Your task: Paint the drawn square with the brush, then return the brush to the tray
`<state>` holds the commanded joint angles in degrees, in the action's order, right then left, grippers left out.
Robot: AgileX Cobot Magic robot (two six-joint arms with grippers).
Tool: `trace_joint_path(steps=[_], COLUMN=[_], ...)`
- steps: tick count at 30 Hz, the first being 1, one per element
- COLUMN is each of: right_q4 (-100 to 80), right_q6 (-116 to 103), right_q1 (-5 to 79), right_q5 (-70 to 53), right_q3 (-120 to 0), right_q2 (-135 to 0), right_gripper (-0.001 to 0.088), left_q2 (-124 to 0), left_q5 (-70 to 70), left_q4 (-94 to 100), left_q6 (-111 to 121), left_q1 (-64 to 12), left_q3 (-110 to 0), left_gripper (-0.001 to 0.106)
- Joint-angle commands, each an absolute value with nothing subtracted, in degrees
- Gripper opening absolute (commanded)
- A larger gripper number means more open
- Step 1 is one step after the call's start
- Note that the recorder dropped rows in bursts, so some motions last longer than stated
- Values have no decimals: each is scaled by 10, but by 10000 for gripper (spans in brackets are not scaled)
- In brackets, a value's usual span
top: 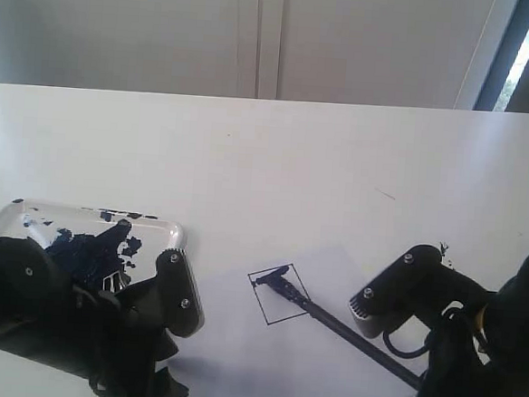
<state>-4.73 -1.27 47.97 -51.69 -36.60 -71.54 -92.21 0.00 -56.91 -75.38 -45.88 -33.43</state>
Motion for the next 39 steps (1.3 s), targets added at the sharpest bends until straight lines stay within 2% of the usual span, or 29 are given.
trace_joint_path(steps=[8, 13, 17, 32, 39], right_q4=[-48, -48, -48, -47, -48], right_q6=[-13, -13, -13, -13, -13], right_q1=[480, 480, 480, 480, 480], right_q5=[-516, -515, -515, -518, -518], right_q3=[-366, -366, -366, -366, -366], right_q2=[-715, -715, -715, -715, -715], right_gripper=[0, 0, 0, 0, 0], left_q2=[-856, -851, -854, -973, -982], left_q5=[-4, 0, -16, -22, 0], left_q4=[-563, -535, -536, -539, -539], left_q6=[-767, -918, -933, -928, -875], left_q1=[-459, -459, -459, -458, -458], left_q3=[-334, -349, -382, -394, -394], left_gripper=[536, 536, 536, 536, 536])
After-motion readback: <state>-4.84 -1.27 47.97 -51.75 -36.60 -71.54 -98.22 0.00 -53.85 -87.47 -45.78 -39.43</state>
